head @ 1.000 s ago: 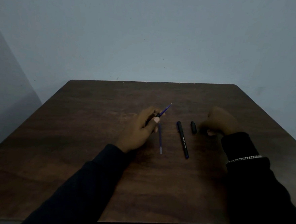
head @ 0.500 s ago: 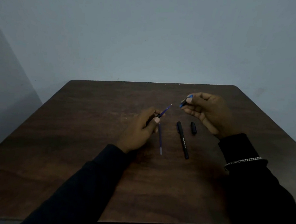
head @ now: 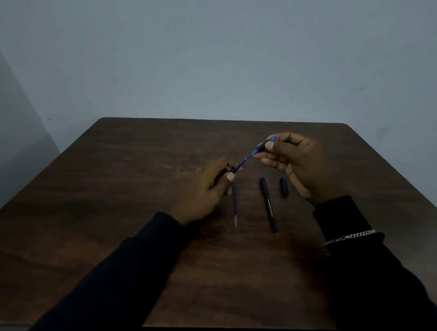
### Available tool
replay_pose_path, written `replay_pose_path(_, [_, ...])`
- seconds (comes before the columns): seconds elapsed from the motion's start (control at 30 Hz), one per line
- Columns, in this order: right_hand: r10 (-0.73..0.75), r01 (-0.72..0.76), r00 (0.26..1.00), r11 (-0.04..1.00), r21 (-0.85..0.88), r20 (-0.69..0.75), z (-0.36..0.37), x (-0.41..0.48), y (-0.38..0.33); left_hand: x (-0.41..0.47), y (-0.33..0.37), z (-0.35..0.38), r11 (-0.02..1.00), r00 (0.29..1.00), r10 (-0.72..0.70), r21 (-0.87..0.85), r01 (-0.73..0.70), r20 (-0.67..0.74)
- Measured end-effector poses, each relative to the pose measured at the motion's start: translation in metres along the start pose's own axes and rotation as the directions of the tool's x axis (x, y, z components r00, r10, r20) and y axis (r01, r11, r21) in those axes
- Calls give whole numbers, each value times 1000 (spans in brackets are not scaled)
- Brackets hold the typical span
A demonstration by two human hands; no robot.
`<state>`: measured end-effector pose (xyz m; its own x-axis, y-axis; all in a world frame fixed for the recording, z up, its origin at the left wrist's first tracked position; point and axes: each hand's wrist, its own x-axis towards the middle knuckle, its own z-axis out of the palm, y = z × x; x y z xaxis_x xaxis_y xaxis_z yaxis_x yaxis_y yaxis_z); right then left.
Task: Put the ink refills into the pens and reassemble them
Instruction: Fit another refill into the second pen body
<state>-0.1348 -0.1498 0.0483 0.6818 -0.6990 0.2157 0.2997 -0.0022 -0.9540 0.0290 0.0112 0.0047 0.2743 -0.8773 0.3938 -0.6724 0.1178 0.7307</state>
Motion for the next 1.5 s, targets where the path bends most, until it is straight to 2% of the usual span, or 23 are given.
replay_pose_path(0.57, [6, 9, 996, 987, -161, 94, 6, -3, 4, 1, 0, 0, 996, 1000, 28, 87, -29, 14])
replay_pose_path(0.83, [-27, 55, 992, 972, -230, 126, 12, -4, 10, 1, -2, 0, 999, 1000, -7, -35, 6, -19])
replay_pose_path(1.23, [-4, 74, 979, 941, -331, 205, 9, -7, 6, 0, 3, -2, 998, 1000, 11, 67, -11, 0])
replay_pose_path(1.37, [10, 94, 973, 896, -433, 231, 6, -8, 4, -2, 8, -4, 992, 999, 31, 119, -33, 21])
replay_pose_path(1.5, [-19, 148, 977, 774, -615, 211, 9, -8, 8, -3, 10, -4, 985, 997, 58, 163, -65, 46])
